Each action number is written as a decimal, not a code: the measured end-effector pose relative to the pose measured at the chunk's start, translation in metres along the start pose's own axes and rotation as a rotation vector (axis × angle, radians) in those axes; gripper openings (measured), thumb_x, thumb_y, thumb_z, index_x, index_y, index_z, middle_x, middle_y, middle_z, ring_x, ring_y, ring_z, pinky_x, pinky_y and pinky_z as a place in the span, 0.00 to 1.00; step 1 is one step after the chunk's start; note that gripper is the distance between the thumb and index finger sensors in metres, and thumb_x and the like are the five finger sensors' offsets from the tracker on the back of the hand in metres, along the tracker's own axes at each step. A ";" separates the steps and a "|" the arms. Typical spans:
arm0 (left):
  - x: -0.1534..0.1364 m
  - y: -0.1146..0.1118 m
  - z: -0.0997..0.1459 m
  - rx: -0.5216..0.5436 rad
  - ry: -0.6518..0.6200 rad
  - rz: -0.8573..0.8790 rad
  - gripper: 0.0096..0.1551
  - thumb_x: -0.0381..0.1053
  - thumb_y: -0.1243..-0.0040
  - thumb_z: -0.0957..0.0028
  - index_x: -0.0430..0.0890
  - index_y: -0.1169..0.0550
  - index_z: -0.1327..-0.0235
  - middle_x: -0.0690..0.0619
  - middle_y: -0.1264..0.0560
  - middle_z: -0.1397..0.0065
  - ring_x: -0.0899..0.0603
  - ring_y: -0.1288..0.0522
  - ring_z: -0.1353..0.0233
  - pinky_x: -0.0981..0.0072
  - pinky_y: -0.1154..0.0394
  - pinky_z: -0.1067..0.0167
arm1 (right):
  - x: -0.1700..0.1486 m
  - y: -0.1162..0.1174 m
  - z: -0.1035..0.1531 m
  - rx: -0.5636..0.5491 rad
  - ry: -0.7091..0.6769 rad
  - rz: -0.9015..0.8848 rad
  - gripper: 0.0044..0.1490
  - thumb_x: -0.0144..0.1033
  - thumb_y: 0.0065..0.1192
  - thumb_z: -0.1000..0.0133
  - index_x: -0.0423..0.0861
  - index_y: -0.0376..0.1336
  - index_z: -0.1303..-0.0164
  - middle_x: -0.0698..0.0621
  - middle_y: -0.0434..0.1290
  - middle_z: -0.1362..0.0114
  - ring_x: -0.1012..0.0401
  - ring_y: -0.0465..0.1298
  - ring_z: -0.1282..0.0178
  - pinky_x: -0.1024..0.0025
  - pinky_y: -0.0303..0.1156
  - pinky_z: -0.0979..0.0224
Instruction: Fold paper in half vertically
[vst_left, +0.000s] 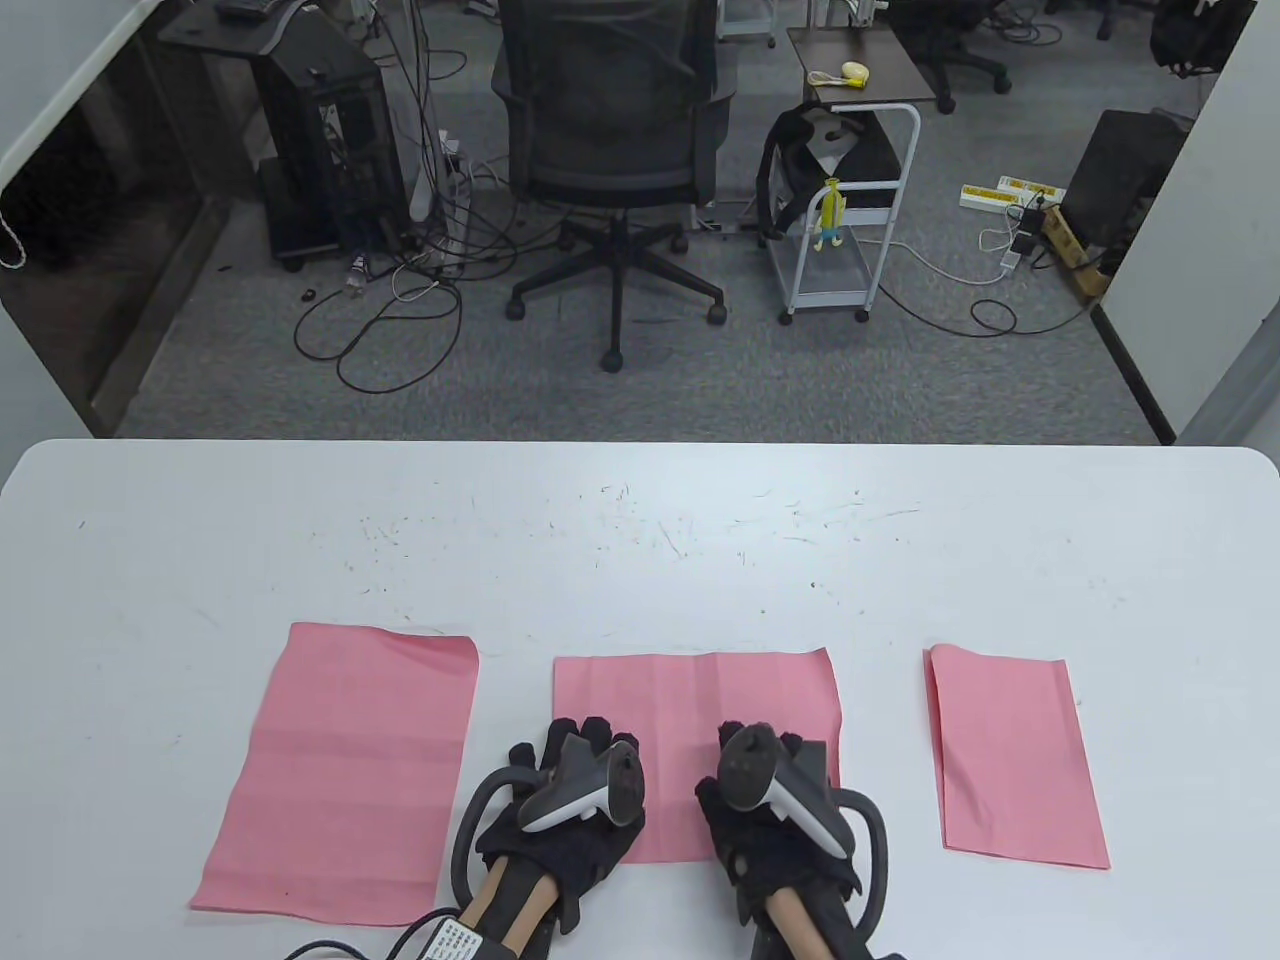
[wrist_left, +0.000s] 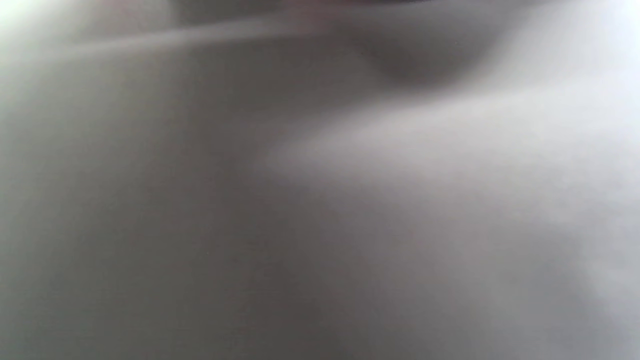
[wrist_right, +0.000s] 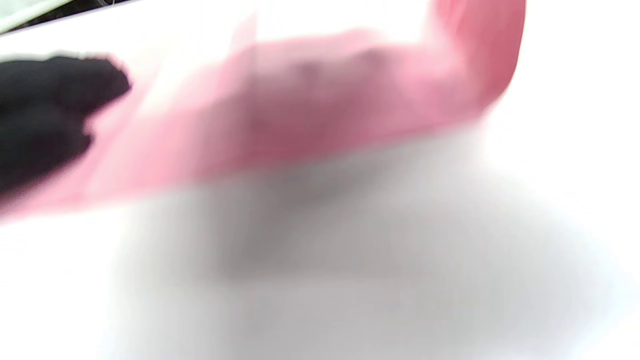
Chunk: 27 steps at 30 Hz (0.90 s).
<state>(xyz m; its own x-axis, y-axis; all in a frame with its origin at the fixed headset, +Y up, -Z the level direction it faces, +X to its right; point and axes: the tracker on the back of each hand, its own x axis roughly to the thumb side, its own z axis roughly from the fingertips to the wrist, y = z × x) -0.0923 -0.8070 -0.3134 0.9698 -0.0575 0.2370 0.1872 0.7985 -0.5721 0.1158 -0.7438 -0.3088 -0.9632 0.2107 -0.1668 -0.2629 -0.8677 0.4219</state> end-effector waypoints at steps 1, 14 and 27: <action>0.000 0.000 0.000 0.001 0.000 0.000 0.47 0.73 0.76 0.46 0.62 0.71 0.19 0.56 0.75 0.12 0.39 0.72 0.13 0.32 0.63 0.18 | -0.003 -0.006 -0.003 0.001 0.013 -0.016 0.44 0.60 0.47 0.43 0.59 0.40 0.19 0.51 0.46 0.12 0.46 0.47 0.13 0.43 0.49 0.17; 0.000 0.000 0.000 0.003 -0.006 -0.001 0.47 0.73 0.76 0.46 0.61 0.71 0.20 0.56 0.75 0.12 0.38 0.72 0.13 0.31 0.63 0.18 | -0.067 -0.036 -0.099 0.148 0.222 -0.258 0.52 0.56 0.58 0.45 0.56 0.35 0.20 0.49 0.39 0.13 0.45 0.43 0.13 0.44 0.46 0.16; 0.000 0.000 0.000 0.003 -0.006 -0.004 0.47 0.73 0.76 0.46 0.61 0.71 0.20 0.56 0.75 0.13 0.38 0.72 0.13 0.31 0.63 0.18 | -0.071 -0.019 -0.109 0.100 0.259 -0.173 0.48 0.55 0.62 0.48 0.57 0.42 0.24 0.51 0.37 0.14 0.47 0.37 0.14 0.45 0.40 0.16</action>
<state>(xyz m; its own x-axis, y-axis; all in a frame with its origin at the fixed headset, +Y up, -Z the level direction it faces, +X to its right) -0.0920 -0.8068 -0.3130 0.9680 -0.0574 0.2442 0.1910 0.7999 -0.5690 0.1954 -0.7919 -0.4022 -0.8610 0.2186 -0.4592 -0.4380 -0.7777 0.4510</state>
